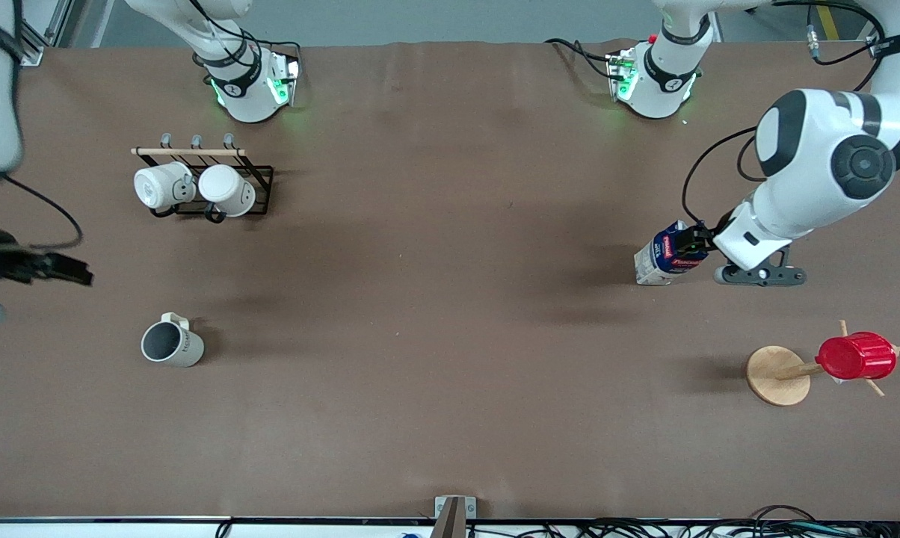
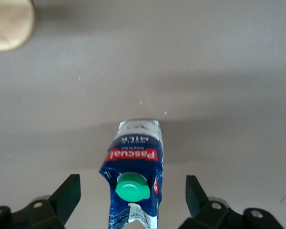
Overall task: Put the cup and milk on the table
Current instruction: 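Grasp the milk carton with the left gripper while the right gripper grasps the mug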
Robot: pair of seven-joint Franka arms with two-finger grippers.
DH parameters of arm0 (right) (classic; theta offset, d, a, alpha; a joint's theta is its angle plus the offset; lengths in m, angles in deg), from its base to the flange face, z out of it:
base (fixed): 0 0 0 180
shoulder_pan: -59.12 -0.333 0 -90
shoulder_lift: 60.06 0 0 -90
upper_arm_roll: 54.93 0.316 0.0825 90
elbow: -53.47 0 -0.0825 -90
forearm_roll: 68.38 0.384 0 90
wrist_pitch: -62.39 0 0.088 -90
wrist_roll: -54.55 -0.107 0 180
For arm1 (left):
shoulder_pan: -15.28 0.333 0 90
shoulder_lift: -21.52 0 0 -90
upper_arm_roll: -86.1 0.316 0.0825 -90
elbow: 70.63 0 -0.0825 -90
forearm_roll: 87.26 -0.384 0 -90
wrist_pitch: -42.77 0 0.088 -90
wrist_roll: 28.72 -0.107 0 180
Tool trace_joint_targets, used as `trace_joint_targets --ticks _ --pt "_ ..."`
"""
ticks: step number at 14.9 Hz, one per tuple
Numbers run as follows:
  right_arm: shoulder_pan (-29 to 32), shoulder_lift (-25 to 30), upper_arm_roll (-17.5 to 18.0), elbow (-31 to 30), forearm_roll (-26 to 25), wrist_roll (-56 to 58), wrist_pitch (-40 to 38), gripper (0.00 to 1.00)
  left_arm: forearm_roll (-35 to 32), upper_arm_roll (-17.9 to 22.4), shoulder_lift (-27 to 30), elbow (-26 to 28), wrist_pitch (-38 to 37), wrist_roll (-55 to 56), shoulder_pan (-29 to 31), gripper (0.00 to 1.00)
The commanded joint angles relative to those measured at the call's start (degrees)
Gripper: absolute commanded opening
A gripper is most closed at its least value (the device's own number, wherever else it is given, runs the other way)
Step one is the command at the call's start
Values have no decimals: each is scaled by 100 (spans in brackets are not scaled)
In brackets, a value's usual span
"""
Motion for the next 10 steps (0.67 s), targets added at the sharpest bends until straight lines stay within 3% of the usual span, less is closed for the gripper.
trace_joint_targets --ticks 1,5,8,10 --pt "-81 -24 -4 -856 -1 135 1072 100 -92 -21 192 439 179 -77 11 96" --pt "58 -718 -12 -990 -11 557 2031 100 -92 -21 183 808 547 -87 20 94" --pt "67 -938 -21 -1271 -11 566 2691 100 -110 -12 183 967 803 -130 29 92" --pt "85 -1123 -30 -1342 -11 715 3096 100 -119 -12 148 941 830 -157 20 79"
